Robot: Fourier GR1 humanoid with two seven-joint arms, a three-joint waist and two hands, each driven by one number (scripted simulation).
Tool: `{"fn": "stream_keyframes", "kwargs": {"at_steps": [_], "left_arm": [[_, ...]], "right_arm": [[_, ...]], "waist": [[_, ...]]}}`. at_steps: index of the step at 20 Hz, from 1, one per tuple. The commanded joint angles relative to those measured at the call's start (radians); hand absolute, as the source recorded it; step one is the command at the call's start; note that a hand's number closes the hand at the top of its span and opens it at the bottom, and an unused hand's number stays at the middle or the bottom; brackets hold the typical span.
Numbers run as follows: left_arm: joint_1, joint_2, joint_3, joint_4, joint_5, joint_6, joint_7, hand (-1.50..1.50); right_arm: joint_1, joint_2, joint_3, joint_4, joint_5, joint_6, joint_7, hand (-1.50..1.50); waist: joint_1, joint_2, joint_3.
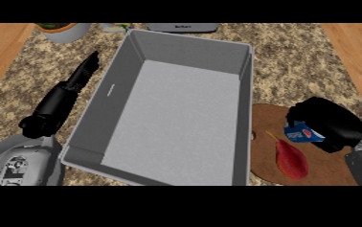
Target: Pick the can from the cutting board and place it in the cardboard box
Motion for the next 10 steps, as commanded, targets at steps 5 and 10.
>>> {"fn": "stream_keyframes", "kwargs": {"at_steps": [5, 10], "left_arm": [[-0.027, -0.017, -0.032, -0.002, -0.013, -0.011, 0.018, 0.00], [-0.036, -0.010, -0.042, -0.015, 0.006, -0.042, 0.024, 0.00]], "right_arm": [[0.012, 0.409, 0.378, -0.170, 0.138, 0.092, 0.200, 1.50], [-0.014, 0.541, 0.566, -0.197, 0.126, 0.136, 0.327, 1.50]], "waist": [[0.038, 0.003, -0.003], [0.089, 0.005, -0.001]]}}
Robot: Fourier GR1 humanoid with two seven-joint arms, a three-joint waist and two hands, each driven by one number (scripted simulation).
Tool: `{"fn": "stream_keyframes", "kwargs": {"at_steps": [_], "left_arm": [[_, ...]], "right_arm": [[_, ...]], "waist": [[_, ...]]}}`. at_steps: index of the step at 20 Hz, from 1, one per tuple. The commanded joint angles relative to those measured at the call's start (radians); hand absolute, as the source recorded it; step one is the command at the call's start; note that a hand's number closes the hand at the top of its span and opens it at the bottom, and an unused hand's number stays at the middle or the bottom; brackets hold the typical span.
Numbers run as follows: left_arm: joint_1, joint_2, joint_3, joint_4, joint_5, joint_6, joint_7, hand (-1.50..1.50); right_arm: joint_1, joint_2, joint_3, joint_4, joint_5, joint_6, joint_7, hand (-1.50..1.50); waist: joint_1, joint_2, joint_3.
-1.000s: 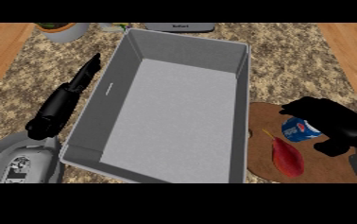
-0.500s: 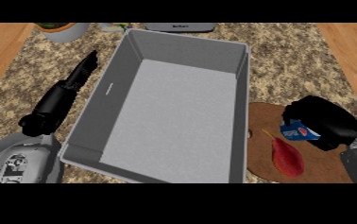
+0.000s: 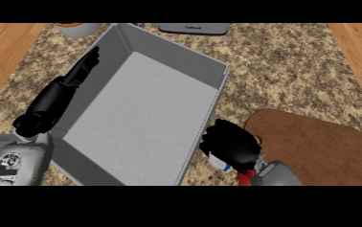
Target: Pick the can from the cutting board and place it in the cardboard box
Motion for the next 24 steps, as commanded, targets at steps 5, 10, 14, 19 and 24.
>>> {"fn": "stream_keyframes", "kwargs": {"at_steps": [5, 10, 14, 19, 24], "left_arm": [[-0.001, -0.037, -0.036, 0.018, 0.012, -0.004, -0.001, 0.00], [0.012, -0.002, -0.020, 0.006, 0.036, 0.001, 0.004, 0.00], [0.016, -0.019, -0.026, 0.026, 0.025, 0.020, -0.010, 0.00], [0.014, -0.018, -0.029, 0.020, 0.022, 0.025, -0.005, 0.00], [-0.004, -0.027, -0.041, 0.015, 0.028, 0.018, 0.013, 0.00]], "right_arm": [[-0.069, 0.156, 0.411, -0.126, -0.052, -0.030, 0.345, 1.50], [-0.117, 0.157, 0.514, -0.228, -0.130, -0.076, 0.596, 1.50], [-0.122, 0.158, 0.511, -0.321, -0.194, -0.173, 0.835, 1.50], [-0.247, 0.159, 0.460, -0.310, -0.258, -0.275, 1.089, 1.50], [-0.458, 0.159, 0.402, -0.228, -0.340, -0.348, 1.311, 1.50]], "waist": [[0.020, 0.004, 0.013], [0.003, 0.006, 0.012], [-0.021, 0.006, 0.012], [-0.014, 0.012, 0.011], [0.003, 0.013, 0.011]]}}
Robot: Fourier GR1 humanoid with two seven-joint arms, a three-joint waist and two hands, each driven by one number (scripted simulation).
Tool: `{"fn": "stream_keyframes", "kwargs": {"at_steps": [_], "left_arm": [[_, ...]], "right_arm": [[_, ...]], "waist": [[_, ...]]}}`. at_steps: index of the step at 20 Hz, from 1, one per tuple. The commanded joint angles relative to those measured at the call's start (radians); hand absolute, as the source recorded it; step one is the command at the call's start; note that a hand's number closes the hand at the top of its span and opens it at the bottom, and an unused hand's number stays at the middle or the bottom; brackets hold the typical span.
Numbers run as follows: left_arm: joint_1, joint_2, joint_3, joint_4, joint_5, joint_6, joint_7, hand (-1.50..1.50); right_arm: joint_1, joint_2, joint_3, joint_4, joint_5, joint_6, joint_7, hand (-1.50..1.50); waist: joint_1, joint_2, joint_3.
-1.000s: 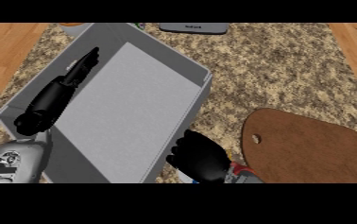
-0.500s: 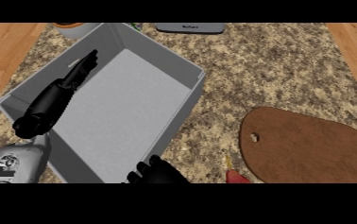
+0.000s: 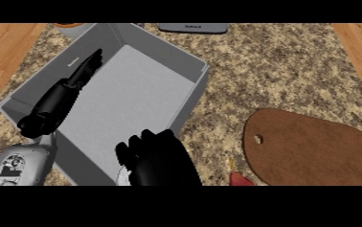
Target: Pick the can from the cutting board and place it in the cardboard box
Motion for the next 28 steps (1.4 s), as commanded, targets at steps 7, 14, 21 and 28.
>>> {"fn": "stream_keyframes", "kwargs": {"at_steps": [7, 14, 21, 28], "left_arm": [[-0.034, -0.056, -0.041, 0.001, -0.024, 0.027, 0.025, 0.00], [-0.005, -0.030, -0.005, 0.064, -0.043, 0.031, -0.059, 0.00], [0.013, -0.034, -0.001, 0.042, -0.025, 0.009, -0.024, 0.00], [0.014, -0.031, 0.028, 0.012, -0.016, 0.016, 0.000, 0.00]], "right_arm": [[-0.510, 0.002, -0.165, 0.397, -0.269, 0.004, 0.208, 1.50], [-0.606, 0.002, -0.253, 0.599, -0.541, 0.229, 0.134, 1.50], [-0.620, 0.002, -0.275, 0.785, -0.598, 0.367, 0.026, 1.50], [-0.586, -0.005, -0.375, 0.823, -0.644, 0.441, -0.270, -1.50]], "waist": [[0.011, 0.007, -0.003], [-0.018, 0.009, -0.003], [-0.033, 0.004, -0.001], [-0.044, 0.004, 0.000]]}}
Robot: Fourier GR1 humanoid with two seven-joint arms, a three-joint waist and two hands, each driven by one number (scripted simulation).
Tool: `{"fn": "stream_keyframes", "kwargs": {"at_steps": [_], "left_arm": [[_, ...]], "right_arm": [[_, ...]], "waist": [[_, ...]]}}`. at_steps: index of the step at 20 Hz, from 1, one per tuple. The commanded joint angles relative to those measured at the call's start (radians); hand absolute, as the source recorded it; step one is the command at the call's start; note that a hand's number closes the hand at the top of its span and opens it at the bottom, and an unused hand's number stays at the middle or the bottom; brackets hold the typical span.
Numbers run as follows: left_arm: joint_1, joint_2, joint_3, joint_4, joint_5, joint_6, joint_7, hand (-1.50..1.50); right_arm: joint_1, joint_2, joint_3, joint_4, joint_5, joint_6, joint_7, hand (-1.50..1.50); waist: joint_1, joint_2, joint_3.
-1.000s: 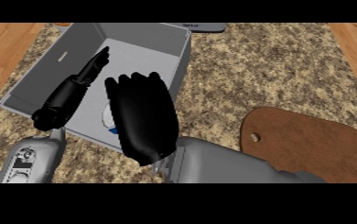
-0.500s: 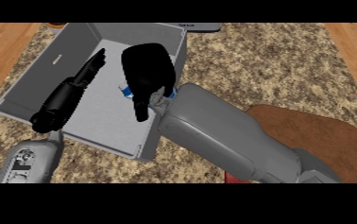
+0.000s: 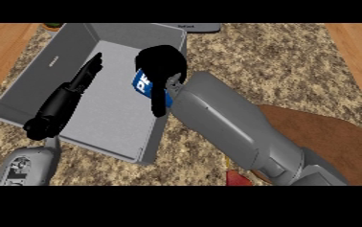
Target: Pick the can from the cutting board and place it in the cardboard box
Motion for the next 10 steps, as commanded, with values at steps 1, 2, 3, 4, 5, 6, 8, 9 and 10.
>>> {"fn": "stream_keyframes", "kwargs": {"at_steps": [1, 2, 3, 4, 5, 6, 8, 9, 10], "left_arm": [[0.000, -0.012, 0.005, 0.033, -0.001, 0.000, -0.012, 0.00], [0.003, -0.015, -0.008, 0.035, -0.013, 0.001, -0.029, 0.00], [-0.012, -0.041, -0.034, 0.010, -0.036, 0.030, 0.008, 0.00], [-0.004, 0.003, 0.009, 0.045, -0.007, -0.005, -0.042, 0.00], [-0.001, -0.009, -0.004, 0.016, 0.008, -0.017, -0.023, 0.00], [-0.013, -0.005, 0.005, -0.013, 0.010, -0.007, 0.013, 0.00], [-0.005, -0.029, -0.025, 0.000, -0.019, 0.011, -0.006, 0.00], [0.002, -0.022, -0.016, 0.019, -0.021, 0.013, -0.019, 0.00], [-0.051, -0.021, -0.016, 0.034, -0.025, 0.011, -0.006, 0.00]], "right_arm": [[0.046, -0.018, -0.034, -0.017, -0.009, 0.007, -0.159, -1.50], [0.046, 0.007, -0.030, -0.004, -0.023, -0.099, -0.186, -1.50], [0.068, 0.007, -0.069, -0.020, -0.025, -0.152, -0.230, -1.50], [0.015, 0.007, -0.132, -0.035, -0.082, -0.203, -0.221, -1.50], [0.060, 0.007, -0.160, -0.063, -0.121, -0.255, -0.247, -1.50], [0.092, 0.007, -0.235, -0.117, -0.198, -0.307, -0.237, -1.50], [0.114, 0.007, -0.316, -0.139, -0.300, -0.392, -0.263, -1.50], [0.137, 0.007, -0.350, -0.140, -0.344, -0.441, -0.256, -1.50], [0.147, 0.007, -0.352, -0.130, -0.390, -0.455, -0.265, -1.50]], "waist": [[-0.013, 0.003, -0.001], [-0.001, 0.006, -0.001], [-0.005, 0.006, 0.000], [0.012, 0.011, -0.001], [0.013, 0.009, 0.001], [0.010, 0.002, 0.004], [0.013, 0.008, 0.003], [0.013, 0.011, 0.002], [0.007, 0.013, 0.001]]}}
